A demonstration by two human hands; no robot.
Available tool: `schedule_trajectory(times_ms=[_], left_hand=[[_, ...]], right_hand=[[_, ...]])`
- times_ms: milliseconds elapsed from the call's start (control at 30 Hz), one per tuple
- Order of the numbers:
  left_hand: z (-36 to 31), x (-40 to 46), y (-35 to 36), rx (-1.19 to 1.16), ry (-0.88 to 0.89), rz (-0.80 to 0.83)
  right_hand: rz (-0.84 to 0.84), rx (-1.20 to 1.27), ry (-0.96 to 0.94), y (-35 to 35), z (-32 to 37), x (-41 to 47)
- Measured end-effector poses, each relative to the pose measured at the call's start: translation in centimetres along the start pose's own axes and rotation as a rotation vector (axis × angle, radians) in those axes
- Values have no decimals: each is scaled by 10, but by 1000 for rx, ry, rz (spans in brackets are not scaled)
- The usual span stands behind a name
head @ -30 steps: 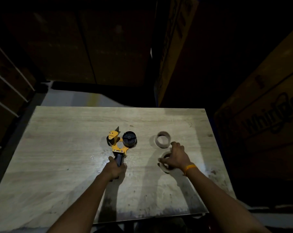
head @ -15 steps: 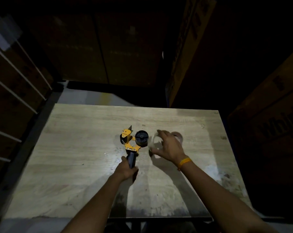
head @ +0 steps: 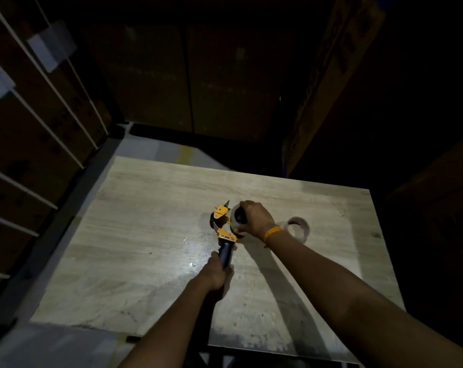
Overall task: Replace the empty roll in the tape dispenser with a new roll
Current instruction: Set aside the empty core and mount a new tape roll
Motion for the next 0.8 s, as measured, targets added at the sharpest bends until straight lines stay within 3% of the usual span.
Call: schedule_trajectory(times_ms=[233, 500, 800], left_hand=[[0, -1, 0, 69, 20, 8], [1, -1, -3, 69, 34, 52], [2, 4, -4, 81, 25, 114]], right_hand=[[-24, 61, 32, 12, -10, 1], [150, 116, -9, 9, -9, 7], [-67, 298, 183, 10, -48, -9]])
Point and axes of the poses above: each hand's wrist, its own x-axis towards the middle knuckle, its own y-axis out of the palm, z = x × y, the point moved 4 cm from there along x, towards the middle knuckle, and after that the axes turned 10 degrees about y, right-handed, at the moved point
